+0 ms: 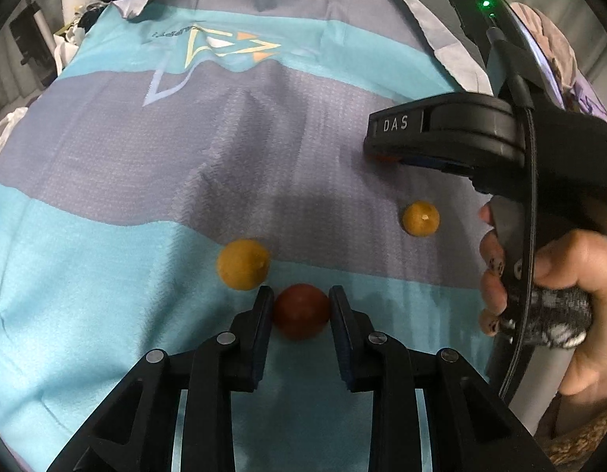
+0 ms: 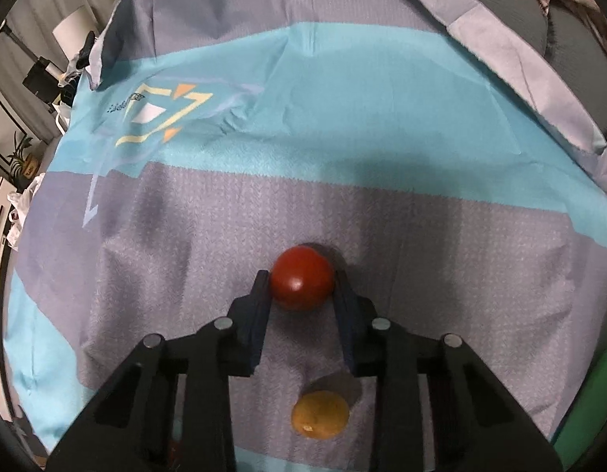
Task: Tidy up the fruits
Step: 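Carry both held red tomatoes over to the green bowl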
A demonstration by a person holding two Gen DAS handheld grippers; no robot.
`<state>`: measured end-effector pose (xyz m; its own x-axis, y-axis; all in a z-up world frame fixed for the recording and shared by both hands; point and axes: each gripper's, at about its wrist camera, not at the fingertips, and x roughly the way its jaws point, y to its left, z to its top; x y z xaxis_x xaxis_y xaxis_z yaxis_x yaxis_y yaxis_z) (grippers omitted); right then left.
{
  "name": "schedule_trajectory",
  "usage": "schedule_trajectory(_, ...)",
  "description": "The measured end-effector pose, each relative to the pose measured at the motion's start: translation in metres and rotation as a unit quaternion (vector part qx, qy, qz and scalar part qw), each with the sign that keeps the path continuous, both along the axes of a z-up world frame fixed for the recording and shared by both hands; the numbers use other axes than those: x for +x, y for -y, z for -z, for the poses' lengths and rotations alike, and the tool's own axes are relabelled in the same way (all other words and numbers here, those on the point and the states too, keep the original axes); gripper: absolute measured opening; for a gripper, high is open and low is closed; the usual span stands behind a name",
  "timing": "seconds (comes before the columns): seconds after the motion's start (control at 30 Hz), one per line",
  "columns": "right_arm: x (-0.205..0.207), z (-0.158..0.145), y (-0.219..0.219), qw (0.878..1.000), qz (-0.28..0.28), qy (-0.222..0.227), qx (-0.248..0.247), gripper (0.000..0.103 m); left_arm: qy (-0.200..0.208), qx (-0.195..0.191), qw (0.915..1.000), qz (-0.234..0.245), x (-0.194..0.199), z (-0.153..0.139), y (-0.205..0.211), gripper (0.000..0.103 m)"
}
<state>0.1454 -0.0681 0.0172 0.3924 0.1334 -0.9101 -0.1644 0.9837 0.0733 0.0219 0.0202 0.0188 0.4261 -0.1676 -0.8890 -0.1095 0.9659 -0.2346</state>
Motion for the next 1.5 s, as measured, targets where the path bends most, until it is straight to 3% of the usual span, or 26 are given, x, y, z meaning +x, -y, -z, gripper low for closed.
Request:
schedule_trajectory(0.43, -0.082, -0.047, 0.068, 0.997, 0.032, 0.028, 0.064, 0.031, 0.028, -0.009, 0.9992, 0.027, -0.013, -0.019, 0.017, 0.030)
schedule_trajectory(0.7, -0.134, -0.048, 0.086, 0.996, 0.023, 0.027, 0.085, 0.031, 0.030, -0.038, 0.9983, 0.031, -0.015, -0.025, 0.012, 0.030)
schedule_trajectory(1.03, -0.148, -0.055, 0.084, 0.995, 0.006, 0.037, 0.089, 0.031, 0.036, -0.043, 0.9981, 0.027, -0.024, -0.030, 0.008, 0.030)
schedule_trajectory(1.23, -0.160, -0.058, 0.095, 0.994, 0.023, 0.043, 0.098, 0.031, 0.046, -0.043, 0.9970, 0.044, -0.027, -0.037, 0.017, 0.030)
schedule_trajectory(1.37, -0.179, -0.057, 0.109, 0.993, 0.038, 0.049, 0.102, 0.031, 0.032, -0.071, 0.9948, 0.065, -0.029, -0.034, 0.026, 0.030)
schedule_trajectory(1.5, -0.179, -0.057, 0.115, 0.992, 0.041, 0.047, 0.111, 0.031, 0.038, -0.060, 0.9951, 0.069, -0.031, -0.038, 0.034, 0.030)
